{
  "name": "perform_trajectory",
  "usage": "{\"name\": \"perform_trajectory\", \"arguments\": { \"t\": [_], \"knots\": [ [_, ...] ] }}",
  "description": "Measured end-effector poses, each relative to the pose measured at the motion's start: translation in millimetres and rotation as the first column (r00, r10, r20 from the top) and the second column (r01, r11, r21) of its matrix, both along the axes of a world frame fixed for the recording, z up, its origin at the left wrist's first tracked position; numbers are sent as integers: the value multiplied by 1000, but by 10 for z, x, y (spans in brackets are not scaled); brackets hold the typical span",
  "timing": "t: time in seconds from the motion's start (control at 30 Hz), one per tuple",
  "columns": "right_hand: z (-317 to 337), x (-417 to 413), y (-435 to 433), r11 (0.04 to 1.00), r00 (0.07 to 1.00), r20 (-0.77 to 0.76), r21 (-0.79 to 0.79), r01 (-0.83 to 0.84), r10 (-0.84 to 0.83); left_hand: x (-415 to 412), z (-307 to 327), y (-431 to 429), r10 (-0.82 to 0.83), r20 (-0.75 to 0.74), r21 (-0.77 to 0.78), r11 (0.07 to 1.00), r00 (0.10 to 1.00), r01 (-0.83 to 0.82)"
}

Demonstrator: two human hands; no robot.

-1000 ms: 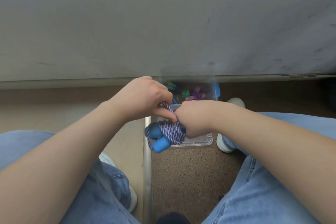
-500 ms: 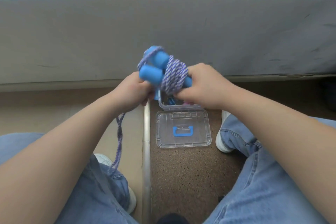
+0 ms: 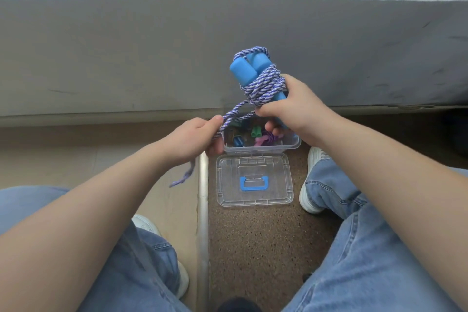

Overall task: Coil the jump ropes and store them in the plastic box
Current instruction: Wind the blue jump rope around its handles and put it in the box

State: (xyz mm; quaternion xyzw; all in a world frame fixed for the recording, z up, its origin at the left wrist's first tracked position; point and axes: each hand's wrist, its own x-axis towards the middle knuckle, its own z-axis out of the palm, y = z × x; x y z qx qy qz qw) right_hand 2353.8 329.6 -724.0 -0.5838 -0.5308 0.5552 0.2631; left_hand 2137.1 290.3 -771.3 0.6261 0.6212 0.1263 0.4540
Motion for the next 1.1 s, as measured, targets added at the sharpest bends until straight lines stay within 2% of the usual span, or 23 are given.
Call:
{"name": "perform_trajectory", "arguments": {
  "t": [0.1, 0.17, 0.3, 0.43, 0.53, 0.63, 0.83, 0.97, 1.03, 1.1],
  "knots": [
    [51, -14, -32, 994, 988, -116, -1, -106, 105, 17, -66, -7, 156, 111, -147, 979, 981, -139],
    [69, -56, -55, 989, 967, -212, -4, -146, 142, 7, -78, 1, 257, 190, -193, 956, 947, -221],
    [62, -66, -41, 994, 964, -244, -22, -111, 103, -48, -130, 33, 157, 119, -45, 987, 980, -152],
    [54, -43, -37, 988, 965, -237, -68, -136, 117, 19, -4, -8, 48, 227, 44, 997, 973, -60],
    [35, -72, -82, 976, 960, -201, -60, -211, 195, 67, 82, -23, -14, 349, 91, 996, 937, -19],
    [31, -122, -136, 969, 963, -140, -55, -241, 231, 86, 83, -19, -36, 382, 93, 996, 923, 0],
    [20, -118, -146, 965, 969, -78, -102, -243, 236, 74, 24, 26, 141, 409, 29, 985, 901, -168],
    [18, -113, -163, 955, 963, -2, -124, -268, 270, 54, -18, 60, 197, 417, -22, 978, 887, -207],
    [-15, -59, -136, 939, 943, 39, -117, -324, 331, 23, -44, 69, 186, 397, -10, 980, 899, -198],
    [-10, 16, -97, 877, 856, 192, -81, -473, 479, -17, -45, 91, 203, 445, 12, 972, 872, -233]
  ]
}}
